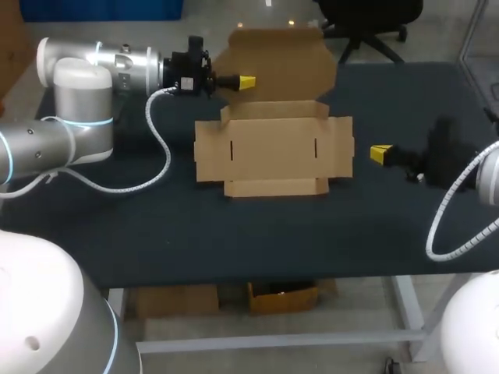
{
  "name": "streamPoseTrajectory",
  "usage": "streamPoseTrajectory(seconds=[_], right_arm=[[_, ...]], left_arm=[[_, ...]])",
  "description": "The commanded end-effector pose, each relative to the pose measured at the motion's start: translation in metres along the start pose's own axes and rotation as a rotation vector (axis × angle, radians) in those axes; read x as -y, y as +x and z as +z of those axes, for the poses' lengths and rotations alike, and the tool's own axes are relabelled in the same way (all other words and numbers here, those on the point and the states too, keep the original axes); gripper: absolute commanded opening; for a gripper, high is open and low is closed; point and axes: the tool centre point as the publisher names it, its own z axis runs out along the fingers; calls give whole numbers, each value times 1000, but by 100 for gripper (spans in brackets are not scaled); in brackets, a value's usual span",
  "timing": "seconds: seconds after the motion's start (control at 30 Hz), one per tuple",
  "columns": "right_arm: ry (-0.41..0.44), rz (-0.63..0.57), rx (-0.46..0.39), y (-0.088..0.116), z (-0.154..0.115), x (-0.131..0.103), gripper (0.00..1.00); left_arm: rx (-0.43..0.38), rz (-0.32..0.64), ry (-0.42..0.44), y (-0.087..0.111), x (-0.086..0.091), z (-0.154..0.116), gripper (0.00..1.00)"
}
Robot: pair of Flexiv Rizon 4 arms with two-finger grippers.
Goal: Assemble the packaging by folding the flat box into shape, placing the metal phone stand inside, and closing the box properly
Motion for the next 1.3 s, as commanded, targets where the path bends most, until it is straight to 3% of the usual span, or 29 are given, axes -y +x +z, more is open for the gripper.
streamPoseTrajectory(seconds=[0.03, 0.43, 1.3], right_arm=[[-30, -12, 13, 8, -11, 9, 0], [13, -59, 44, 16, -8, 30, 0], [67, -100, -18, 31, 22, 48, 0]], left_arm=[[22, 26, -7, 10, 4, 1, 0], [48, 93, 3, 22, 5, 3, 0], [55, 150, 6, 44, 9, 2, 0]])
